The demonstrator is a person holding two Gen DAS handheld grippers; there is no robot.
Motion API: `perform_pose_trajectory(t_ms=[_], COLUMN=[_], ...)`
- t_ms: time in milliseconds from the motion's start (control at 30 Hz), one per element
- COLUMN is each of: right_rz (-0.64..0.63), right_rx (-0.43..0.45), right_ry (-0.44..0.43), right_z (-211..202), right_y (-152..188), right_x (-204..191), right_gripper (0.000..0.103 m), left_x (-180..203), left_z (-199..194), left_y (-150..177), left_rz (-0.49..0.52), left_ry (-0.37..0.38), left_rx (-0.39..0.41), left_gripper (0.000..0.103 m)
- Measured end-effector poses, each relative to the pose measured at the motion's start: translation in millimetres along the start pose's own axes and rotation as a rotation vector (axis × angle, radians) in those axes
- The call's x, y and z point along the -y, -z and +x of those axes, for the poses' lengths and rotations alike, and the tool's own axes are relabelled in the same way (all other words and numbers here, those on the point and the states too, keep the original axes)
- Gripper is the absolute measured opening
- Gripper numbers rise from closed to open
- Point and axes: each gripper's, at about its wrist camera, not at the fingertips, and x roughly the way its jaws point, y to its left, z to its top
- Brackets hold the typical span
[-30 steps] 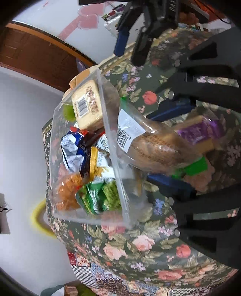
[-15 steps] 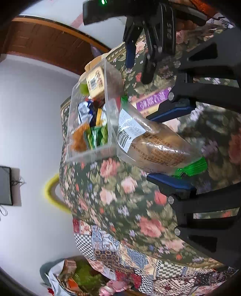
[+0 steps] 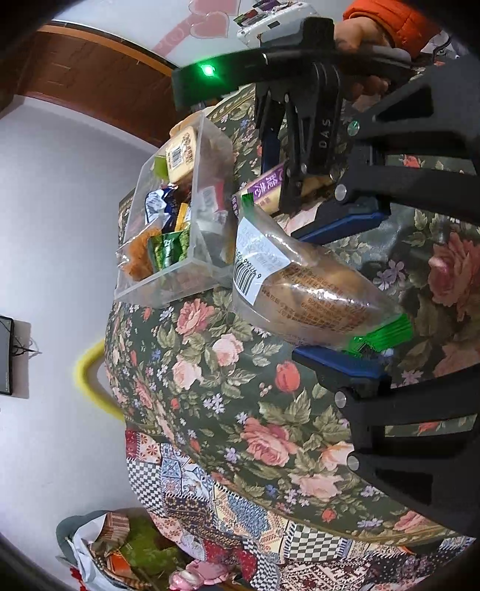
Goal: Organize snacks
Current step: 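Hold the bagged bun with the left tool while the right tool grasps the purple-labelled roll, then carry both snacks over the clear box and open both tools to drop them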
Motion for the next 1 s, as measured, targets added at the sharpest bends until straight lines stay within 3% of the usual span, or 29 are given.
perform_pose_trajectory(t_ms=[233, 500, 1000], right_rz=[0.001, 0.016, 0.068], right_rx=[0.016, 0.073, 0.278], right_ry=[0.018, 0.005, 0.014], right_z=[-21.2, -50.4, -107.0], right_y=[15.9, 23.7, -6.5], right_x=[14.4, 23.3, 53.1], right_gripper=[0.041, 0.041, 0.041], left_x=[13.2, 35.0, 75.2], left_z=[-2.5, -19.1, -11.7], left_y=[-1.3, -16.3, -70.5], left_rz=[0.007, 0.027, 0.034], left_ry=[0.012, 0.019, 0.029], left_rx=[0.002, 0.042, 0.121], left_gripper=[0.055, 0.055, 0.055])
